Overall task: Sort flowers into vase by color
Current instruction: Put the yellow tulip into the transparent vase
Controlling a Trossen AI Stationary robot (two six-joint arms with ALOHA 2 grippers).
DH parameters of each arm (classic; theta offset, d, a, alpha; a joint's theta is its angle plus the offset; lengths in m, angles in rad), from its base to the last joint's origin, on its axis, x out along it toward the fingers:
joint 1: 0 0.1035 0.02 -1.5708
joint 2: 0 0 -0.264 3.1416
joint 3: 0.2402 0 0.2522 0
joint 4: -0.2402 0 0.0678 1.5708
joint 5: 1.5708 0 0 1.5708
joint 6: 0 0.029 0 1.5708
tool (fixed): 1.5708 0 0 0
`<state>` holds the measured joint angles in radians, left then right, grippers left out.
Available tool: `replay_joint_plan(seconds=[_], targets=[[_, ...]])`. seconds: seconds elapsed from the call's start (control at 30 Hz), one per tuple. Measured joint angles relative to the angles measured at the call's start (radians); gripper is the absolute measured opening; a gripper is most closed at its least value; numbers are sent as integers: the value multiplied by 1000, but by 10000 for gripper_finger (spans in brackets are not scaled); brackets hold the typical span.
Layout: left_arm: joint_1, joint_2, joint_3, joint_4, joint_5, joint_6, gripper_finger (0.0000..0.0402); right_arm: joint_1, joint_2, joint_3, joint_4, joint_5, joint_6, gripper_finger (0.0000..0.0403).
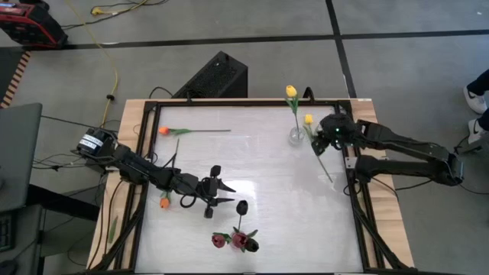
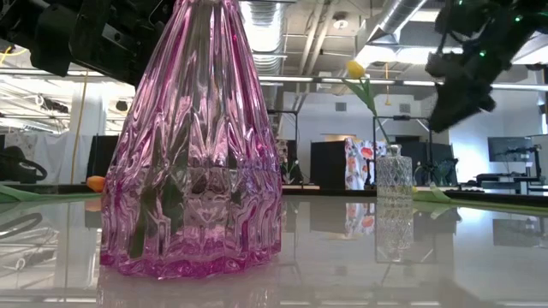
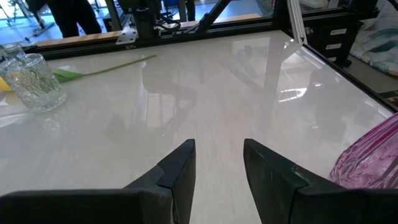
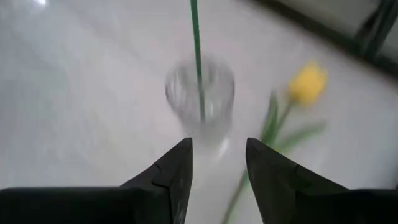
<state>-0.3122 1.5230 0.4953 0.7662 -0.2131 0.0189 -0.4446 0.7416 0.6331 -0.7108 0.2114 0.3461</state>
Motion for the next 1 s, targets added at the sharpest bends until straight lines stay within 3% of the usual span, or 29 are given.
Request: replay_joint_plan(seconds=[0.2,0.53,1.0], targets=[[0,0,0,1,-1,2,125,1,67,-36,-122,-31,102,173],[0,0,0,2,-1,-14,125,10,288,-114,-23,-28,204,161],[0,0,0,-18,-3,-13,125,10,505,-117,94,5,180,147]])
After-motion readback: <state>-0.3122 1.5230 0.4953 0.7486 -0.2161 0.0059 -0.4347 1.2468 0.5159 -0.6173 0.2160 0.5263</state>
